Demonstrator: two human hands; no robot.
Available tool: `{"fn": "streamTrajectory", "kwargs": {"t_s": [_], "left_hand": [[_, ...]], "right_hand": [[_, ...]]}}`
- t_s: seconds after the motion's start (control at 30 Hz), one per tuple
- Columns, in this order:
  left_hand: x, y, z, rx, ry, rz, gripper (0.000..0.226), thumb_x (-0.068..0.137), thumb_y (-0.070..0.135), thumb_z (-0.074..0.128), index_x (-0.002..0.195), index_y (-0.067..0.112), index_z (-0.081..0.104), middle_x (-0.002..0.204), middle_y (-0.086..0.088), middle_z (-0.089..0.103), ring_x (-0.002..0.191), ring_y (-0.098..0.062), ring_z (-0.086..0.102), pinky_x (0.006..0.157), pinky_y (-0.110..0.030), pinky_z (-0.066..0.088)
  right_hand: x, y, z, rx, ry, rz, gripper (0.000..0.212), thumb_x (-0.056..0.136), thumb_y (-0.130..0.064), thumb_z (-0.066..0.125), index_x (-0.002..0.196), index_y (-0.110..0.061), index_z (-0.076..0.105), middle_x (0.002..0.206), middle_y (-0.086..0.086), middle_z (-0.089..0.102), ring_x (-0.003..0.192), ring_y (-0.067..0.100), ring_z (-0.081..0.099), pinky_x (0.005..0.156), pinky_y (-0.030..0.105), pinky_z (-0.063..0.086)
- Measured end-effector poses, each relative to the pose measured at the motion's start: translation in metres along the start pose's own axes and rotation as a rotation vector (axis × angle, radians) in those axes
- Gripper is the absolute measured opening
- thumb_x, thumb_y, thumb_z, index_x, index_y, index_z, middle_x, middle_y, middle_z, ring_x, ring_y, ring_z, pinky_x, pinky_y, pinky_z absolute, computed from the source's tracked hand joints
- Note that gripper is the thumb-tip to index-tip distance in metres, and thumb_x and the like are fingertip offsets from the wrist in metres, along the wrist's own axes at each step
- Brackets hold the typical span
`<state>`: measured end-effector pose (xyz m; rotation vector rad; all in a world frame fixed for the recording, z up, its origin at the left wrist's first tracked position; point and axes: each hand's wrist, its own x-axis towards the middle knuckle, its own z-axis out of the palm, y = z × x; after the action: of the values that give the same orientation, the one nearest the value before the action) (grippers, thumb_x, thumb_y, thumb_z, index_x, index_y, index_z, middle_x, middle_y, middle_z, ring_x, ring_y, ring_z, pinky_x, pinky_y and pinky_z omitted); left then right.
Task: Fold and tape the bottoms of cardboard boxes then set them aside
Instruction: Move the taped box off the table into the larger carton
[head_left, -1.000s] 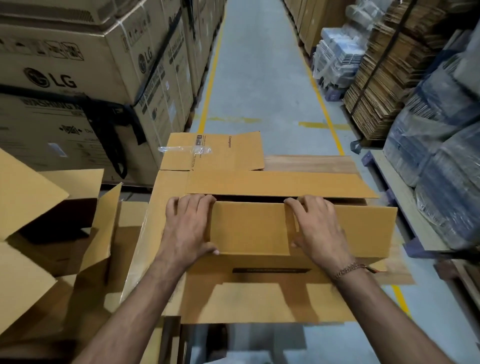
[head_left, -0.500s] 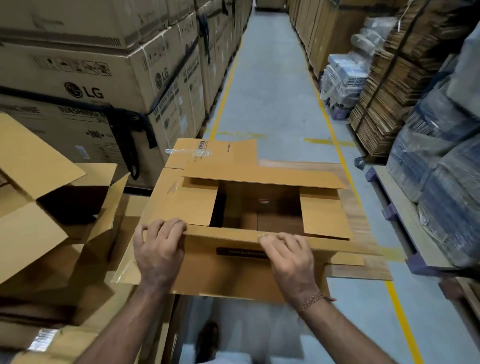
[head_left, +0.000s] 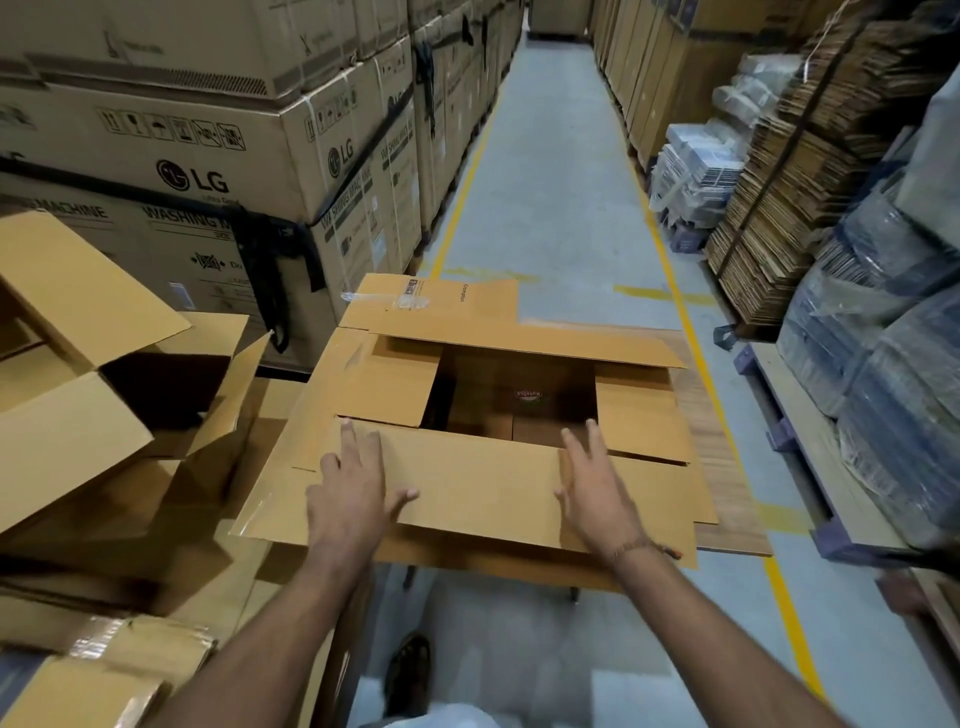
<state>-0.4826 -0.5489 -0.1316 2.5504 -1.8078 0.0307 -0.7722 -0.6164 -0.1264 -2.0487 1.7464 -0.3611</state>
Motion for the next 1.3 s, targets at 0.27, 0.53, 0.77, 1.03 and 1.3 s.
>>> {"fn": "streamTrajectory", "kwargs": {"t_s": [0.27,0.53,0.77,1.03,1.3], "left_hand": [[0.068,0.054,-0.024,0.357,-0.239,0.473,0.102,0.086,0.035,0.083,0.164,0.023,0.020,0.167,-0.012,0.032,0.159,-0.033,0.016,0.127,-0.053,0.017],[0.089,0.058,-0.013,0.275,-0.174,0.494,0.042,0.088,0.039,0.082,0.127,0.030,0.067,0.120,0.004,0.069,0.124,-0.021,0.045,0.111,-0.041,0.037],[0.117,0.063,-0.013,0.245,-0.150,0.533,0.026,0.094,0.038,0.076,0.117,0.027,0.073,0.108,0.004,0.070,0.111,-0.019,0.043,0.102,-0.039,0.039],[0.125,0.054,0.000,0.134,-0.162,0.560,0.029,0.095,0.032,0.075,0.122,0.022,0.072,0.112,0.002,0.069,0.115,-0.021,0.041,0.103,-0.039,0.039],[0.132,0.056,0.004,0.085,-0.235,0.518,0.028,0.093,0.030,0.078,0.120,0.022,0.077,0.110,0.004,0.068,0.117,-0.018,0.041,0.103,-0.035,0.042]], "right_hand": [[0.046,-0.014,-0.017,-0.248,-0.194,0.234,0.040,0.083,-0.028,0.085,0.116,-0.021,0.064,0.104,0.003,0.066,0.094,0.019,0.062,0.081,0.037,0.060],[0.052,-0.007,0.001,-0.411,0.023,0.127,0.018,0.095,-0.030,0.073,0.103,-0.021,0.060,0.095,-0.001,0.070,0.090,0.019,0.064,0.077,0.032,0.051],[0.067,-0.009,0.008,-0.381,0.105,0.192,0.014,0.095,-0.037,0.069,0.091,-0.026,0.061,0.085,-0.008,0.066,0.076,0.011,0.048,0.066,0.028,0.039],[0.087,-0.010,-0.008,-0.255,-0.062,0.198,0.055,0.091,-0.077,0.051,0.112,-0.031,0.072,0.100,-0.010,0.075,0.095,0.010,0.067,0.080,0.027,0.053],[0.183,-0.019,-0.016,-0.367,0.192,-0.043,0.048,0.102,-0.041,0.056,0.142,-0.016,0.053,0.129,0.003,0.060,0.115,0.022,0.058,0.091,0.036,0.055]]}}
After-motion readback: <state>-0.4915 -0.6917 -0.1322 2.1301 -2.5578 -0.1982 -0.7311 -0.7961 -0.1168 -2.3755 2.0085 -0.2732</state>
